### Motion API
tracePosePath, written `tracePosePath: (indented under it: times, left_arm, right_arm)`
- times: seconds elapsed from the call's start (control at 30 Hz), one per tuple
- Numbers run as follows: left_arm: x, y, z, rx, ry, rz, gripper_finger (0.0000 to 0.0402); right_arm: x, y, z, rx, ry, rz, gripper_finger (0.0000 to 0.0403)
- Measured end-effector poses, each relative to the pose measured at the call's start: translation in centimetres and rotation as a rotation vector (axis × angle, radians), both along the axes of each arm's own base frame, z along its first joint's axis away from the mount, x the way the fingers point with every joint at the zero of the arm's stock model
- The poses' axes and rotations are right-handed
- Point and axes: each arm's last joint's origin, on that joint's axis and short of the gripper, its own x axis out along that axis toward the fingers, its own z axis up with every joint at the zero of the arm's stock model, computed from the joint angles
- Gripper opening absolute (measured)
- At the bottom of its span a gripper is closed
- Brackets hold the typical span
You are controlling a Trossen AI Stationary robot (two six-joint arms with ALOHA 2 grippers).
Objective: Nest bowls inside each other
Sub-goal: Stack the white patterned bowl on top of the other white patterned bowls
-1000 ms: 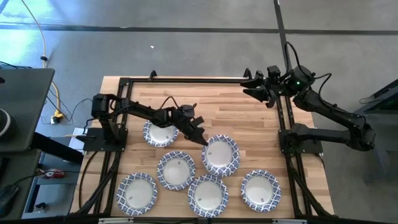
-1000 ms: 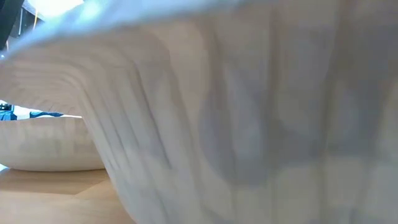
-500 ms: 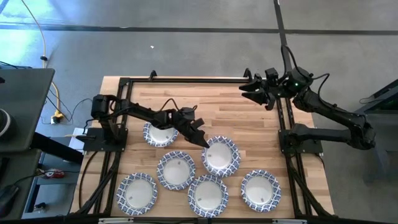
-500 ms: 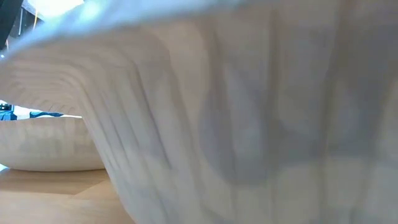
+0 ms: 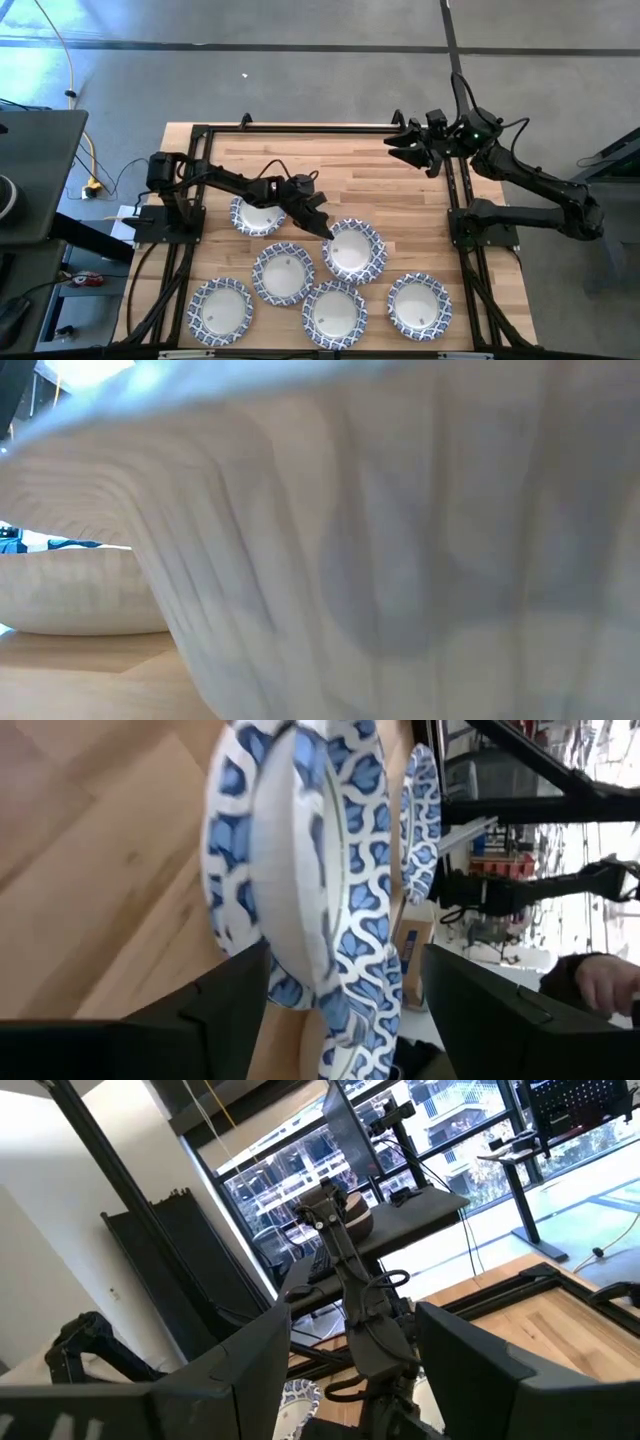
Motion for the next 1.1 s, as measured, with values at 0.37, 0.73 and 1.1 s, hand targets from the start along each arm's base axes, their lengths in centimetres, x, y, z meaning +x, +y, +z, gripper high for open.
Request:
tracePosePath:
  times: [0.37, 0.73, 1.1]
  left_arm:
    - [-1.2, 2.6, -0.8, 0.05, 0.072, 0.03, 0.0248]
    - [-1.3, 2.8, -0.9, 0.048, 0.08, 0.032, 0.0233]
    - [-1.0, 1.7, -0.8, 0.062, 0.075, 0.015, 0.0209]
  right_arm:
    - [0.0, 0.0, -0.4, 0.021, 0.033, 0.0, 0.0206]
    - [0.1, 0.0, -0.7, 0.019, 0.063, -0.001, 0.0206]
    - [0.1, -0.1, -0.7, 0.013, 0.061, -0.022, 0.0206]
